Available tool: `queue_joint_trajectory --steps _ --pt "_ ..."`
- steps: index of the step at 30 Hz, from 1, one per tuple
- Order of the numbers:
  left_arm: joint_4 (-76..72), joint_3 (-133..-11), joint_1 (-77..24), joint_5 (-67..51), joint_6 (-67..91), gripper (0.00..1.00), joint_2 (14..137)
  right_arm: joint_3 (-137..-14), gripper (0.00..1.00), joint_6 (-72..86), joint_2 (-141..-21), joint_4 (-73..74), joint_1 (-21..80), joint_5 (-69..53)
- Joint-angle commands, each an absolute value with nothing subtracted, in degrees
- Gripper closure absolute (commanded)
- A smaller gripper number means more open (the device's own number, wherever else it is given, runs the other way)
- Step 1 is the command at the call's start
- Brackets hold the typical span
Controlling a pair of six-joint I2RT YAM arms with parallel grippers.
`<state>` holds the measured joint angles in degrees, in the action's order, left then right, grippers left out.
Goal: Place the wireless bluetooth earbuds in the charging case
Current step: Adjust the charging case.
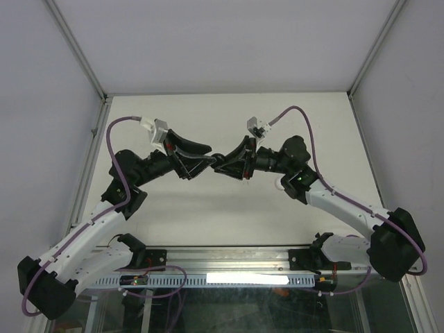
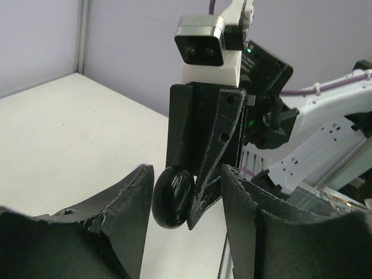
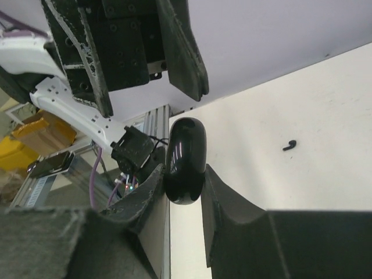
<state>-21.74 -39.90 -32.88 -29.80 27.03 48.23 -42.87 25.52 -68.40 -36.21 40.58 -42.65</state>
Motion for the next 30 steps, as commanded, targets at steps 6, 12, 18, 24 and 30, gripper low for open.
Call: queue_joint_trajectory --steps 6,12,18,24,30 --pt "-14.08 -45.97 -30.41 -45.40 22.40 0.52 53.09 -48.61 1.00 19.27 -66.83 -27.60 40.07 -51.48" --pt "-14.15 -46.50 -29.89 -49.19 23.81 0.60 54.35 -49.66 1.00 17.94 -67.10 -26.37 40.07 -52.72" --pt "-16.71 -45.73 -29.80 -49.27 25.88 0.80 54.35 -49.65 0.94 17.53 -67.35 -26.64 40.10 -52.35" --pt "-22.07 -42.26 -29.79 -46.08 29.41 0.99 52.78 -45.99 0.68 20.64 -66.21 -34.55 40.09 -50.35" --pt "-26.53 -39.24 -29.79 -40.48 33.09 1.00 51.00 -42.63 0.60 24.98 -65.63 -42.58 40.25 -46.97"
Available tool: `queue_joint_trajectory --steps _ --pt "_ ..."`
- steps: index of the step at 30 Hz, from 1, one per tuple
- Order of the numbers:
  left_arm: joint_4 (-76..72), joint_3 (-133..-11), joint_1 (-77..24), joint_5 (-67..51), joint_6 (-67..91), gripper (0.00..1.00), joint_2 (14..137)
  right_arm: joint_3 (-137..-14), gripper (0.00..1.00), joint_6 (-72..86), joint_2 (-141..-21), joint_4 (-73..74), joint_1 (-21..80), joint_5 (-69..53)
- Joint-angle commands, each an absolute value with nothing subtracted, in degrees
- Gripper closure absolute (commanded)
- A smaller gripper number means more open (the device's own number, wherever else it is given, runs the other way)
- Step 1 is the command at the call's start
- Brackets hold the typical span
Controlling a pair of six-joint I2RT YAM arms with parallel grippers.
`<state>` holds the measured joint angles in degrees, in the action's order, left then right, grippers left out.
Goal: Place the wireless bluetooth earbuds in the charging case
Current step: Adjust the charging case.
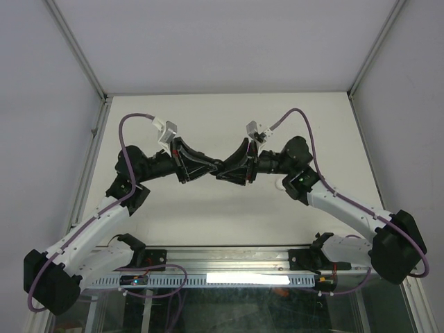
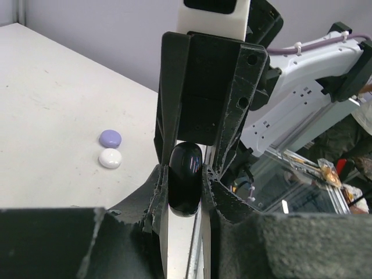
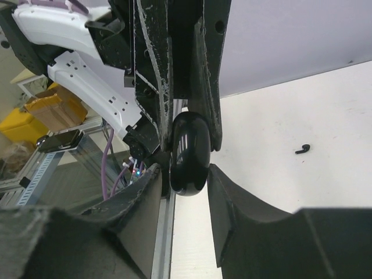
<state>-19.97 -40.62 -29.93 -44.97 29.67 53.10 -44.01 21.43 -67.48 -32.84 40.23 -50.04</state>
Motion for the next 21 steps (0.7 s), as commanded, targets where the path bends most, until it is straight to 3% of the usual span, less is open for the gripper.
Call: queue_joint_trajectory --steps 1,11,21 --pt "-27.21 -38.75 -29.79 -39.49 33.58 1.00 50.76 -42.17 0.60 25.42 -65.63 -43.51 40.35 -46.51" --pt "-29.13 -38.35 -29.88 -40.78 34.15 1.00 51.47 -40.82 0.59 27.83 -67.22 -48.83 41.46 -44.08" --pt "-20.44 -41.45 -29.88 -44.23 25.87 1.00 51.28 -42.08 0.61 24.46 -66.72 -44.29 41.40 -45.32"
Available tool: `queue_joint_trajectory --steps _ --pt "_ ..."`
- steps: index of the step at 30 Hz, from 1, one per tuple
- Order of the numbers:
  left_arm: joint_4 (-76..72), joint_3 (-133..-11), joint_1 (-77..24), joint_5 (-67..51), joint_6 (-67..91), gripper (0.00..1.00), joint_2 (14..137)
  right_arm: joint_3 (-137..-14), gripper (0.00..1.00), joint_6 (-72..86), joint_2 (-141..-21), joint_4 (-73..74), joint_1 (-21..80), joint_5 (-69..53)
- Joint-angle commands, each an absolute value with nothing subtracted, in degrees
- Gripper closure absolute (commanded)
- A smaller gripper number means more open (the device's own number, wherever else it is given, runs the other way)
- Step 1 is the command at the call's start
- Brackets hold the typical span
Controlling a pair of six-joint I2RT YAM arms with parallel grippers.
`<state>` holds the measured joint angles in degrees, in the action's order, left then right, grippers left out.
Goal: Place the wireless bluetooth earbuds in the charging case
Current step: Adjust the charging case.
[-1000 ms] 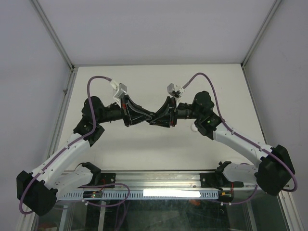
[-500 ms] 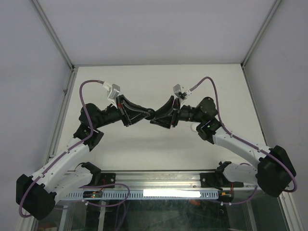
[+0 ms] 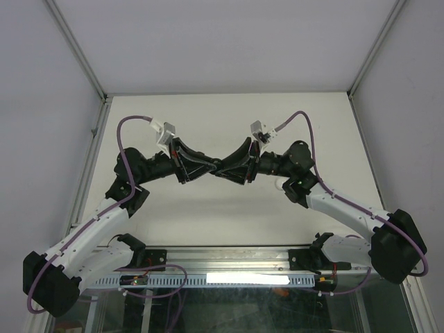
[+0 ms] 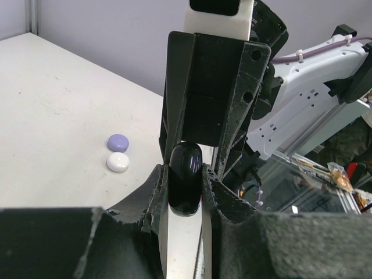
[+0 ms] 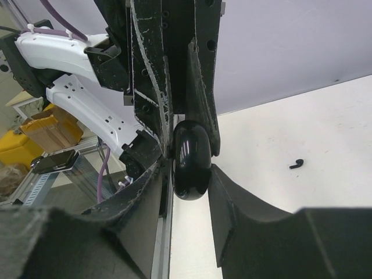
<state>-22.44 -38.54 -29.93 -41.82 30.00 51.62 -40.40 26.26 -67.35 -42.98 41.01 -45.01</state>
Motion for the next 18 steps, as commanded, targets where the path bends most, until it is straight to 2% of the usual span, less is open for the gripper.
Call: queue_joint_trajectory --steps 1,18 --pt "-20.42 -41.59 -29.87 -44.51 25.61 1.00 51.32 -42.41 0.61 24.46 -66.81 -43.81 41.40 -45.32" --pt "-16.12 -44.21 -29.87 -48.09 21.32 1.00 52.45 -44.20 0.70 22.28 -69.37 -41.75 42.45 -49.95"
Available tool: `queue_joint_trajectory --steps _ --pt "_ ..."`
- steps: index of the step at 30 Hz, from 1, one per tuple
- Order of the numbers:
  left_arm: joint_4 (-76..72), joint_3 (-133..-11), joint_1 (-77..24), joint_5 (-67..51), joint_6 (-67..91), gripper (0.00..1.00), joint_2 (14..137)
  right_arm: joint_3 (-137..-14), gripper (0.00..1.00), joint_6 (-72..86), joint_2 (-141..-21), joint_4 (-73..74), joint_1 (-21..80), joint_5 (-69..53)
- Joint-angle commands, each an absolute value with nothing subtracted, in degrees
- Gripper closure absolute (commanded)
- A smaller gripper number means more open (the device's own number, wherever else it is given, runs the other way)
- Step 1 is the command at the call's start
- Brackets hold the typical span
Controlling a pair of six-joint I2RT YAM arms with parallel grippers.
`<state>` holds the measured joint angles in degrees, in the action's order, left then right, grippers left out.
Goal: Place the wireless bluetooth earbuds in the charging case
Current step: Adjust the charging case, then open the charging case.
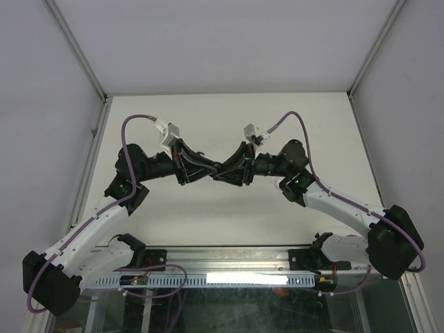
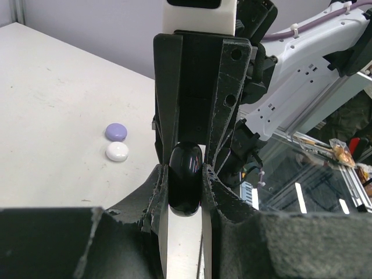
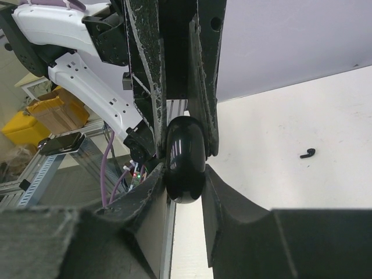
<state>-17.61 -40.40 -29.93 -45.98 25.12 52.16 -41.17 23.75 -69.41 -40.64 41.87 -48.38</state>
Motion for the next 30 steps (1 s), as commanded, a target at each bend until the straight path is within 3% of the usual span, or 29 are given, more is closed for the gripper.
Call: queue_joint_trajectory --steps 1,15,21,24,30 --pt "-15.28 -44.46 -29.88 -48.16 20.67 1.00 52.47 -44.25 0.70 22.24 -69.27 -41.75 42.45 -49.93" --pt "-8.11 -46.42 -29.88 -46.76 14.55 1.00 51.95 -44.38 0.71 21.96 -68.90 -41.39 42.54 -50.01" --pt "-5.54 -47.89 -29.90 -46.83 12.54 0.99 51.32 -43.90 0.89 20.43 -69.22 -41.40 42.63 -50.25" --pt "-4.18 -48.73 -29.84 -46.33 12.00 0.85 51.07 -43.08 1.00 18.54 -69.01 -41.90 42.71 -50.01" --pt "-3.69 -48.74 -29.88 -46.41 12.13 0.56 50.98 -42.18 1.00 16.13 -68.83 -42.63 42.80 -50.54"
